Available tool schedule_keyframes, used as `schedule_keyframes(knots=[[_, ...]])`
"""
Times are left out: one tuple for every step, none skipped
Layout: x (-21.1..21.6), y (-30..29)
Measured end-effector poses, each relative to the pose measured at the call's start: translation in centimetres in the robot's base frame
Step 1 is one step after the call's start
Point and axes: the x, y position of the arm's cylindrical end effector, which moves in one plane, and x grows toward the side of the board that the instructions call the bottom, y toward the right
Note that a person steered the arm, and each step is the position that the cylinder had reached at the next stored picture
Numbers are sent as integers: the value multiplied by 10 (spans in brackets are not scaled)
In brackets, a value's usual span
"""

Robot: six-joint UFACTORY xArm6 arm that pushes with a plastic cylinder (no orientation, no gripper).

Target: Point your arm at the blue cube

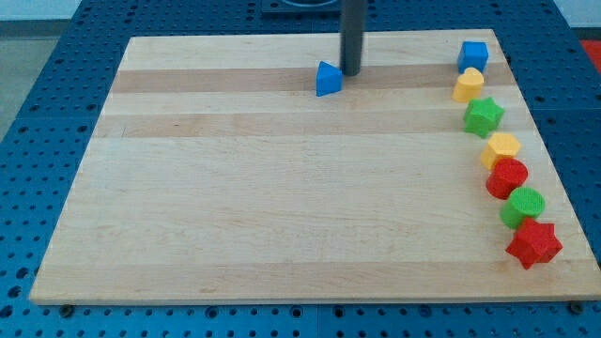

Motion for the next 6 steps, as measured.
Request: schedule_keyframes(knots=[[-40, 28], [-61, 105], [-60, 156], [-56, 180], [-40, 178], [-5, 178]])
